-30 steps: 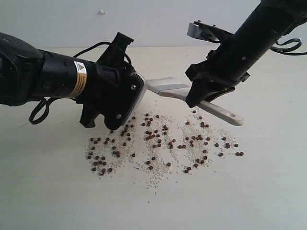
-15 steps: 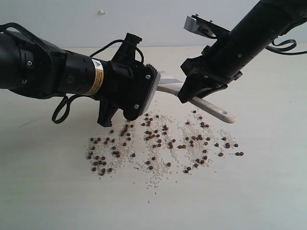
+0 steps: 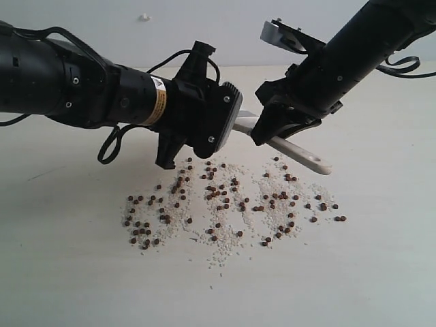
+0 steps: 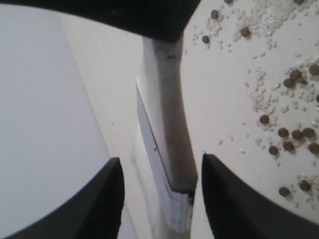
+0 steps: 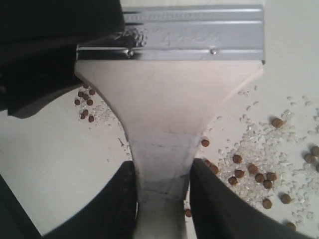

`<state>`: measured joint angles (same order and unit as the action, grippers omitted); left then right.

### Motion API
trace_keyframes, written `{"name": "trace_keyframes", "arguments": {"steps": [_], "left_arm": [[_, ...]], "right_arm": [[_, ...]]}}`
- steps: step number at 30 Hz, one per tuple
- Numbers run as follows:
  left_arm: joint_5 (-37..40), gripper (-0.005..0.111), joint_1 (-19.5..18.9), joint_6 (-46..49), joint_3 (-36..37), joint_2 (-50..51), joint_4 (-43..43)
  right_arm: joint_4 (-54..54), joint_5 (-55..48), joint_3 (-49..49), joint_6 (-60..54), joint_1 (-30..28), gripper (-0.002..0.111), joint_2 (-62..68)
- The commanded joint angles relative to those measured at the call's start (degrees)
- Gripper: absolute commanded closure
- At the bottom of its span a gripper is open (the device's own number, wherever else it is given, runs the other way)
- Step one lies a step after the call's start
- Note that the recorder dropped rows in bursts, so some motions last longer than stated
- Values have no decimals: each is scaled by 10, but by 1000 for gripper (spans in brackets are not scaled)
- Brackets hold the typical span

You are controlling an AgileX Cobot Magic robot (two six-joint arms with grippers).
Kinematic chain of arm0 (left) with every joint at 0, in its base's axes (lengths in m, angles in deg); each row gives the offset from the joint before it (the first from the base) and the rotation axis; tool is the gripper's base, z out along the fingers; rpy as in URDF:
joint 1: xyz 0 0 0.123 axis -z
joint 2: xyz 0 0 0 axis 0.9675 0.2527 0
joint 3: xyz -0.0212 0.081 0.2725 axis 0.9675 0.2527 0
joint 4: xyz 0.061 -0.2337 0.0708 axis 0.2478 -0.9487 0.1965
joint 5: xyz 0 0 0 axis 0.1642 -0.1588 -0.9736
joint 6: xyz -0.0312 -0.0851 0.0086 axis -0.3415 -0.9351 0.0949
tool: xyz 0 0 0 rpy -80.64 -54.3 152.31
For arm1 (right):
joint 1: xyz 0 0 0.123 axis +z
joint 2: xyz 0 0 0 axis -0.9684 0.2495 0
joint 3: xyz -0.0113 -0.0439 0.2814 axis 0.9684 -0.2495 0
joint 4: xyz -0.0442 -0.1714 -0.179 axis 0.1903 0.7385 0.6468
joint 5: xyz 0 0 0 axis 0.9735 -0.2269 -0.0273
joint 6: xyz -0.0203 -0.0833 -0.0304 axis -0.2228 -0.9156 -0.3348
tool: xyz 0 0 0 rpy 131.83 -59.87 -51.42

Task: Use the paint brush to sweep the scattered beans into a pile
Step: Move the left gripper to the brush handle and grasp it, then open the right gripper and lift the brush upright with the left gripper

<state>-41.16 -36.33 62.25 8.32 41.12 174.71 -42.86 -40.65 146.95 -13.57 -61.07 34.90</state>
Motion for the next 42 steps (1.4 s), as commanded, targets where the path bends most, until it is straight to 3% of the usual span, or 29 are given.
{"name": "trace_keyframes", "arguments": {"steps": [1, 4, 13, 21, 31, 37, 42], "left_arm": [[3, 60, 4, -5, -18, 18, -7], [3, 66, 4, -3, -23, 23, -7], [3, 107, 4, -2, -23, 23, -3], [16, 107, 4, -4, -23, 23, -7], [33, 107, 4, -4, -23, 23, -7], [49, 107, 4, -4, -23, 23, -7], [56, 107, 4, -10, -23, 23, -9]], "right_arm": [[-9, 2, 5, -10, 1, 108, -2], [-9, 2, 5, -10, 1, 108, -2], [-8, 2, 5, -10, 1, 108, -2], [-8, 4, 5, -10, 1, 106, -2], [-5, 5, 6, -10, 1, 59, -2], [-2, 14, 8, -10, 1, 53, -3], [63, 13, 45, 46, 1, 53, -17]]}}
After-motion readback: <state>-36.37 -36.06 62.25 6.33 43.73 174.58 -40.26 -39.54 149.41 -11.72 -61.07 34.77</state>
